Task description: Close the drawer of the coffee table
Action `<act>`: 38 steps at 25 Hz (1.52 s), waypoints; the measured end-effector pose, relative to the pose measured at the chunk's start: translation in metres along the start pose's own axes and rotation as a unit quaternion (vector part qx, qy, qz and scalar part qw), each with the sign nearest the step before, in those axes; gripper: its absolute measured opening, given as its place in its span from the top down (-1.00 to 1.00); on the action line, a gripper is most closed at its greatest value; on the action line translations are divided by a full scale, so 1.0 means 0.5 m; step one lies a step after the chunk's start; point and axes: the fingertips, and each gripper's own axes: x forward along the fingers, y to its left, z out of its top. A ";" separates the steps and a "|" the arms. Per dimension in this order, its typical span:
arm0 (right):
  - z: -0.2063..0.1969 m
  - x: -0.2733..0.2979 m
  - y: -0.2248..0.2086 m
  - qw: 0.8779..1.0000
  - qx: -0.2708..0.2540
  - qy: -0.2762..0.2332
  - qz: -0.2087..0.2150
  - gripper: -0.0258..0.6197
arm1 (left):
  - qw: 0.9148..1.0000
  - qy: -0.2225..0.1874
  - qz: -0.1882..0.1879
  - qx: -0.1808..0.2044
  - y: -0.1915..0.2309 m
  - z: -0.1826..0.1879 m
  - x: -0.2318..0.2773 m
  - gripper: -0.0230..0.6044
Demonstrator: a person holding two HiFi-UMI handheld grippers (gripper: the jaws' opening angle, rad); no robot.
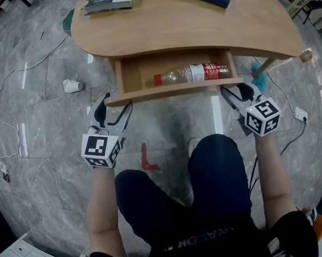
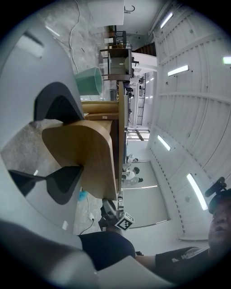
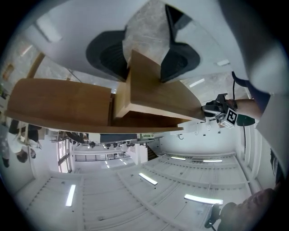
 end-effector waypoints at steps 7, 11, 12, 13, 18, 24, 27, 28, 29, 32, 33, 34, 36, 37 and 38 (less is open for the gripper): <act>0.041 0.047 -0.055 0.999 0.044 -0.015 -0.024 0.19 | 1.000 -0.001 0.016 -0.005 0.036 0.029 0.062 -0.07; 0.052 0.068 -0.072 0.997 0.062 -0.029 -0.036 0.19 | 1.000 -0.002 0.020 -0.005 0.055 0.034 0.085 -0.07; 0.054 0.072 -0.076 0.996 0.071 -0.033 -0.040 0.19 | 1.000 -0.003 0.020 -0.008 0.059 0.034 0.090 -0.07; 0.055 0.077 -0.080 0.995 0.081 -0.037 -0.045 0.19 | 1.000 -0.004 0.019 -0.013 0.064 0.034 0.096 -0.07; 0.066 0.102 -0.100 0.988 0.121 -0.049 -0.085 0.19 | 0.999 0.002 0.036 -0.028 0.089 0.039 0.126 -0.09; 0.076 0.124 -0.118 0.978 0.151 -0.060 -0.128 0.19 | 0.996 0.013 0.081 -0.035 0.111 0.045 0.148 -0.11; 0.079 0.134 -0.126 0.967 0.192 -0.068 -0.150 0.19 | 0.992 0.021 0.116 -0.043 0.120 0.045 0.156 -0.10; 0.078 0.138 -0.129 0.961 0.218 -0.072 -0.154 0.19 | 0.990 0.023 0.128 -0.046 0.123 0.044 0.159 -0.10; 0.077 0.142 -0.132 0.954 0.243 -0.077 -0.156 0.19 | 0.989 0.025 0.139 -0.049 0.126 0.045 0.162 -0.10; 0.082 0.155 -0.138 0.947 0.263 -0.083 -0.165 0.20 | 0.984 0.032 0.164 -0.055 0.136 0.046 0.172 -0.10; 0.087 0.159 -0.139 0.949 0.253 -0.082 -0.170 0.22 | 0.983 0.034 0.168 -0.057 0.139 0.047 0.175 -0.10; 0.093 0.163 -0.139 0.951 0.243 -0.080 -0.173 0.27 | 0.983 0.037 0.172 -0.059 0.142 0.048 0.178 -0.09; 0.102 0.171 -0.138 0.954 0.232 -0.078 -0.175 0.34 | 0.982 0.042 0.175 -0.062 0.147 0.050 0.183 -0.09; 0.104 0.172 -0.137 0.954 0.229 -0.079 -0.175 0.35 | 0.982 0.043 0.176 -0.062 0.149 0.051 0.185 -0.09; 0.104 0.172 -0.138 0.955 0.226 -0.080 -0.175 0.35 | 0.982 0.043 0.175 -0.063 0.149 0.052 0.187 -0.09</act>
